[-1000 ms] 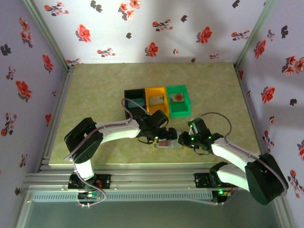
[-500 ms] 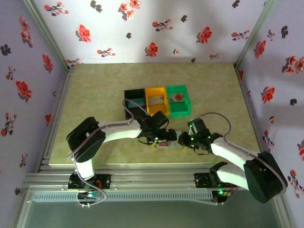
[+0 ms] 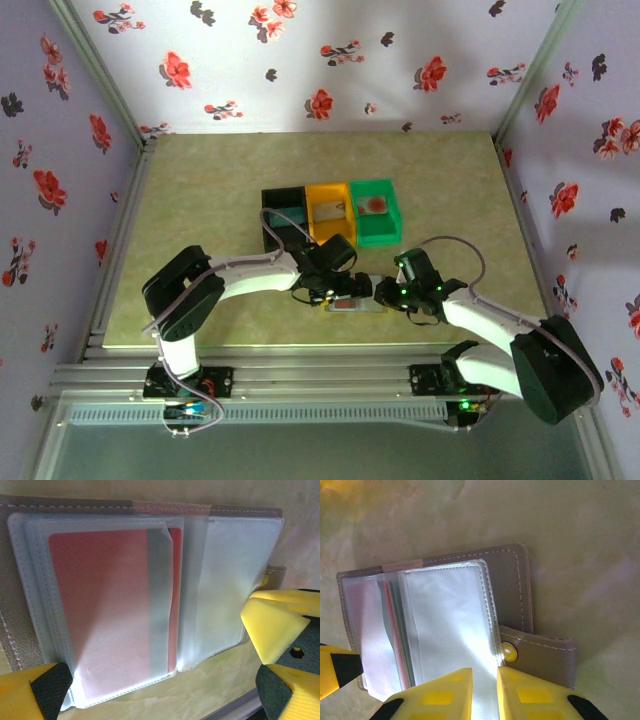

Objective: Take the credit cards out of the card holder

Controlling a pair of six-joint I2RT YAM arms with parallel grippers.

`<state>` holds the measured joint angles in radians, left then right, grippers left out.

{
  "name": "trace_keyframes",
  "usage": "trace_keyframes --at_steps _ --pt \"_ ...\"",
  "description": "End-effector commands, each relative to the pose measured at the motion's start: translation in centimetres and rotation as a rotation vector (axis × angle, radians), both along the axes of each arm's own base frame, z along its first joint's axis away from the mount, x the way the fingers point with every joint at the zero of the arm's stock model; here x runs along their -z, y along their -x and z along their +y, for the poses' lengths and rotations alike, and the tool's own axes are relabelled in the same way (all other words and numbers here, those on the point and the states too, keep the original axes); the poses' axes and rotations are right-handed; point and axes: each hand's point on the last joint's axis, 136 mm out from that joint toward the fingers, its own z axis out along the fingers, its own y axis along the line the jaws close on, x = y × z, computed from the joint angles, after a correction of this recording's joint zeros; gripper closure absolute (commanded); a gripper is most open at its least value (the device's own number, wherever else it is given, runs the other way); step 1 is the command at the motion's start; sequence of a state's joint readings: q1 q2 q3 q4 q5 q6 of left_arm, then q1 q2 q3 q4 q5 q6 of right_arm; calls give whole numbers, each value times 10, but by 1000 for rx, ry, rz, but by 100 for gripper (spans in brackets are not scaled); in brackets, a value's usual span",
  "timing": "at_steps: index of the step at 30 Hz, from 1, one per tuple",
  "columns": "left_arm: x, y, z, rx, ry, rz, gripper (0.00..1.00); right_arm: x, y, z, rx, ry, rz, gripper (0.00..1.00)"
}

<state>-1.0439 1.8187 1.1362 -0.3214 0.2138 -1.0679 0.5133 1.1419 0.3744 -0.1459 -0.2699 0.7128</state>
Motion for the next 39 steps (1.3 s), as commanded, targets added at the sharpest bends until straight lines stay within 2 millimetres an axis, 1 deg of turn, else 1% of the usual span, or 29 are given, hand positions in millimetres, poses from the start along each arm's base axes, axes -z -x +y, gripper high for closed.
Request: trace_keyframes --at_steps 1,17,22,30,39 --pt "1 0 -5 9 -7 -11 0 6 5 1 2 -8 20 79" --pt "-5 -3 -13 0 25 -18 0 12 8 0 7 -6 31 80" --pt "-7 -5 -16 0 34 -23 0 10 8 -3 13 7 26 80" --pt "-9 -6 -17 0 40 -26 0 1 8 -10 22 34 -10 77" --pt "-12 -5 -19 -1 50 -26 0 14 10 -8 28 26 25 77"
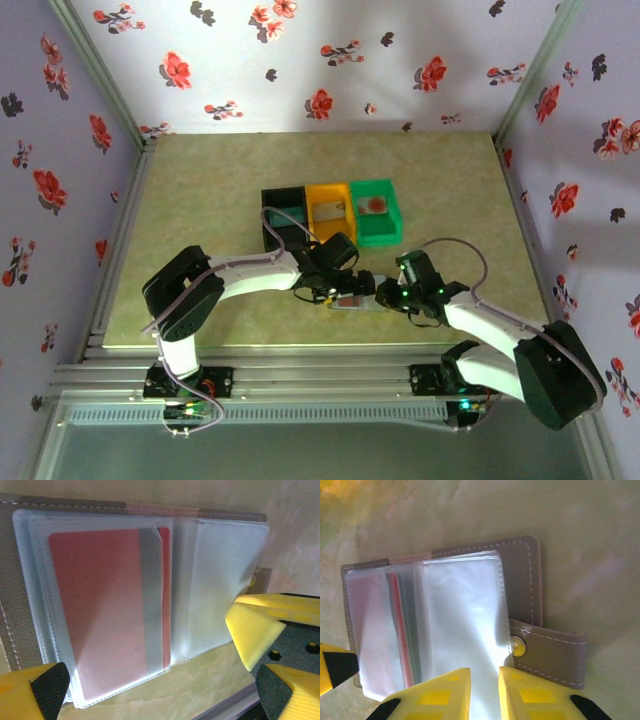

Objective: Take the credit cards out of the card holder

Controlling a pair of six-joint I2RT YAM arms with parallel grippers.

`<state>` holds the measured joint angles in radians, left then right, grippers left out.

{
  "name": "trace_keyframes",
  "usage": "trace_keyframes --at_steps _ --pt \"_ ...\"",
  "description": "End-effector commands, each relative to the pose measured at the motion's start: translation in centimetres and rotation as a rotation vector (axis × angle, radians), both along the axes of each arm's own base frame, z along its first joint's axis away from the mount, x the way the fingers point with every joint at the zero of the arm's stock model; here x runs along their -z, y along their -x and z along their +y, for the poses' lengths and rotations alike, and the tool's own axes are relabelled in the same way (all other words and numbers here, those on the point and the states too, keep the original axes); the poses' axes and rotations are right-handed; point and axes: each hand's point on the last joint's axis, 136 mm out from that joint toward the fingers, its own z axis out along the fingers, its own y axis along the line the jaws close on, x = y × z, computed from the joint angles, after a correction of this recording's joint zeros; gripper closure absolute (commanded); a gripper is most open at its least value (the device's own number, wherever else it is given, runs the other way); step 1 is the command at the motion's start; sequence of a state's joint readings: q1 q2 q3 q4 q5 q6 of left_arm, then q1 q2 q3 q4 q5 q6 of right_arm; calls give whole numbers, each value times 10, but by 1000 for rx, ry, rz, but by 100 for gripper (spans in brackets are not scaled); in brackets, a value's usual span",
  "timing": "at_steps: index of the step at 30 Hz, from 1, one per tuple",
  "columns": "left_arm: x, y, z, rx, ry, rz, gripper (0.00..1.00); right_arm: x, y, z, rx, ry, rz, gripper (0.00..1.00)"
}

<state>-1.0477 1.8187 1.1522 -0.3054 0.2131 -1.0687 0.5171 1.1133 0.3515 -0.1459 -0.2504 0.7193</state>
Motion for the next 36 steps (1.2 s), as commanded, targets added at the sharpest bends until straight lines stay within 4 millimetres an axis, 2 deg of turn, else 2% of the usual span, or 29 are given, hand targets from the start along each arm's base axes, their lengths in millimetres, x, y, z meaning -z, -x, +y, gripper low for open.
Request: trace_keyframes --at_steps 1,19,26,31,36 --pt "-5 -2 -12 -3 23 -11 0 12 7 -4 17 16 36 77" --pt "-4 -2 -19 7 31 -7 0 13 8 -4 17 13 35 77" --pt "-8 -6 4 17 -67 -70 0 11 8 -5 18 14 29 77" --pt "4 -2 -1 17 -56 -31 0 11 7 -4 17 13 29 77" --pt "6 -1 -8 19 -36 -14 0 12 8 -4 17 10 31 77"
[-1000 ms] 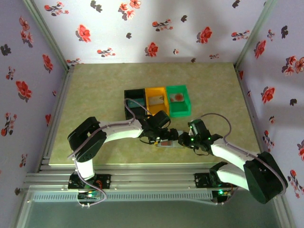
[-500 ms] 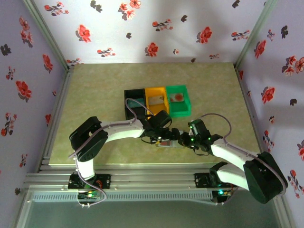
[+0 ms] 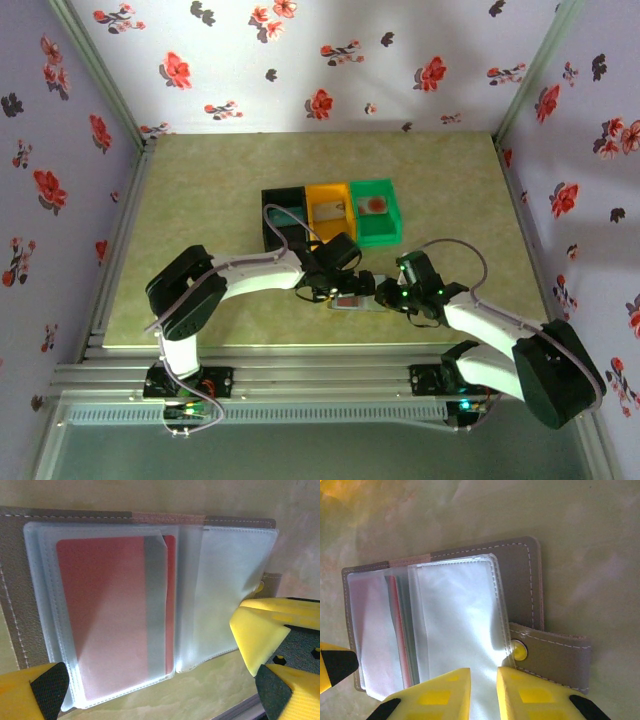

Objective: Take the credit cards out of the card holder

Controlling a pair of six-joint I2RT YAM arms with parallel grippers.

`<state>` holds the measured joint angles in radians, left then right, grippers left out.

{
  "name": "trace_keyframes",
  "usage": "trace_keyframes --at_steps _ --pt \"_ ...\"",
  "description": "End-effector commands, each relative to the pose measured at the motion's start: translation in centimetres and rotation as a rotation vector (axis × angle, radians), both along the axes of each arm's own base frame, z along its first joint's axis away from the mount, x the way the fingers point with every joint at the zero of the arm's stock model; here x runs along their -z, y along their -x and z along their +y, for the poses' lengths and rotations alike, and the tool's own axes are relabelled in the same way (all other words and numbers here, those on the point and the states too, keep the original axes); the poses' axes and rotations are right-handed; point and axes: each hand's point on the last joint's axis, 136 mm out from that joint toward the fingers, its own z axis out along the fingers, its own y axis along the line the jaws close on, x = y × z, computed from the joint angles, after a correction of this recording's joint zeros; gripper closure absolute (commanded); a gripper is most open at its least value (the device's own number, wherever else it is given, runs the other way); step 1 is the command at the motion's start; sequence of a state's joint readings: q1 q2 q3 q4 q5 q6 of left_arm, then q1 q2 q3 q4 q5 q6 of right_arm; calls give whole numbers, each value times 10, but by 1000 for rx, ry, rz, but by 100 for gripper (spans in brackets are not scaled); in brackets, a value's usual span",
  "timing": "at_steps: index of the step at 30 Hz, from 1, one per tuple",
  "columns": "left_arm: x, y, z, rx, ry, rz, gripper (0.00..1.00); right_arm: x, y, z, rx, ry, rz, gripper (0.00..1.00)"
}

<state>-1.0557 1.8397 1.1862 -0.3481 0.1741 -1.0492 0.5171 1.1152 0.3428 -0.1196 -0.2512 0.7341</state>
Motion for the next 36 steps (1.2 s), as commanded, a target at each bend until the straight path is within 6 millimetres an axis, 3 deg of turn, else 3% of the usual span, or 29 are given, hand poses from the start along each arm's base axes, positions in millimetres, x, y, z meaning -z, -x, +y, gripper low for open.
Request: trace_keyframes --at_steps 1,14,36 --pt "3 2 -9 13 10 11 0 11 9 -5 5 23 36 77" --pt "9 4 -15 17 13 24 0 12 9 -5 3 22 36 77" --pt "-15 -1 -44 4 147 21 0 13 10 -4 2 16 38 77"
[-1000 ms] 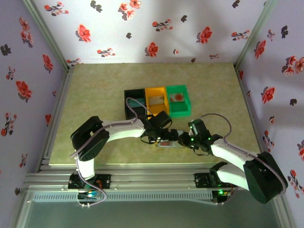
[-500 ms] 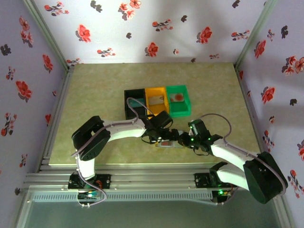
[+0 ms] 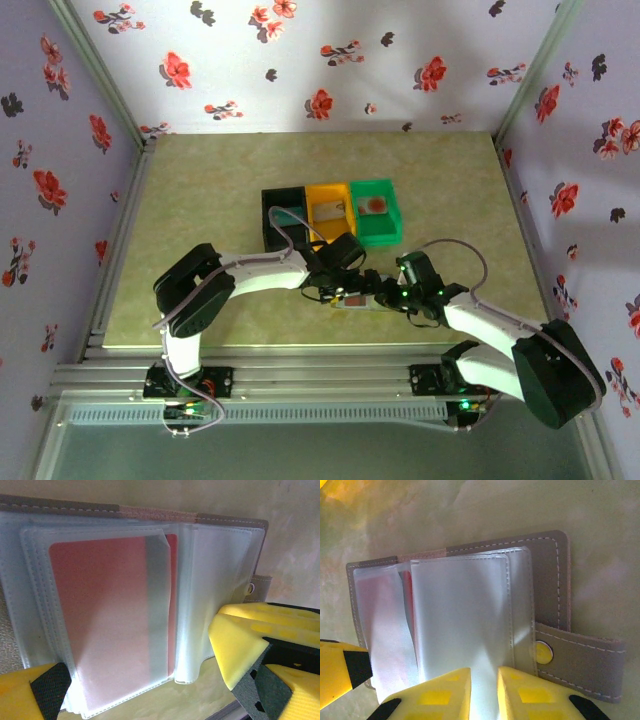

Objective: Take the credit cards out of the card holder

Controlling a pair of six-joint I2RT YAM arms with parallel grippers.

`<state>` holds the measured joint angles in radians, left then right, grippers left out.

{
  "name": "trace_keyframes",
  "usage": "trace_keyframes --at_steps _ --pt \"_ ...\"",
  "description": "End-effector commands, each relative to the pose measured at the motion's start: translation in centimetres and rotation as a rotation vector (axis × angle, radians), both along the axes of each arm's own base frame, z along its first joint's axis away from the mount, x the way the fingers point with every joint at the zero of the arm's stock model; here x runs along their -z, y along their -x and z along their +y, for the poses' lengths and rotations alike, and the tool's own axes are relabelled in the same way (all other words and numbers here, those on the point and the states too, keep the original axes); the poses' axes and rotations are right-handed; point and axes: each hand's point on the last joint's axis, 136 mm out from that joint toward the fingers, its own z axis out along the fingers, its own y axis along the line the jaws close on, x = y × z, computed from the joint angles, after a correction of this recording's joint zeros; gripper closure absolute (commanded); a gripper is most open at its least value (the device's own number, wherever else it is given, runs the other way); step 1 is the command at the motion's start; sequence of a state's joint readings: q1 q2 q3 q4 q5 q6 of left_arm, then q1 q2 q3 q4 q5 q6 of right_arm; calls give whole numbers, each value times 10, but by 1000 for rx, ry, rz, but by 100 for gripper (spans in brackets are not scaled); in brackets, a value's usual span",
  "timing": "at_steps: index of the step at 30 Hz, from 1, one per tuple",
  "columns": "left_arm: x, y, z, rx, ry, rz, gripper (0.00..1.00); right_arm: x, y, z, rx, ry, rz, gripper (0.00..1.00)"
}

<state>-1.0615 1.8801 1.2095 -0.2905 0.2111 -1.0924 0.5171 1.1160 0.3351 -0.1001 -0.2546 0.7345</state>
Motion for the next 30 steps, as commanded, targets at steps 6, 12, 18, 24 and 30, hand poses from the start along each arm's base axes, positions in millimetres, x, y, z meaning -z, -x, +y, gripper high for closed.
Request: trace_keyframes --at_steps 6,12,18,24,30 --pt "-25 -3 -31 11 128 -17 0 14 12 -5 1 21 49 77" --pt "-31 -4 -38 3 167 -14 0 16 12 -4 -1 18 56 77" --pt "-36 -5 -44 3 197 -9 0 16 12 -3 -1 16 56 77" --pt "-44 -4 -52 10 243 -11 0 17 12 -3 -1 16 57 78" --pt "-51 -3 -56 22 268 -27 0 17 12 -3 -2 14 57 79"
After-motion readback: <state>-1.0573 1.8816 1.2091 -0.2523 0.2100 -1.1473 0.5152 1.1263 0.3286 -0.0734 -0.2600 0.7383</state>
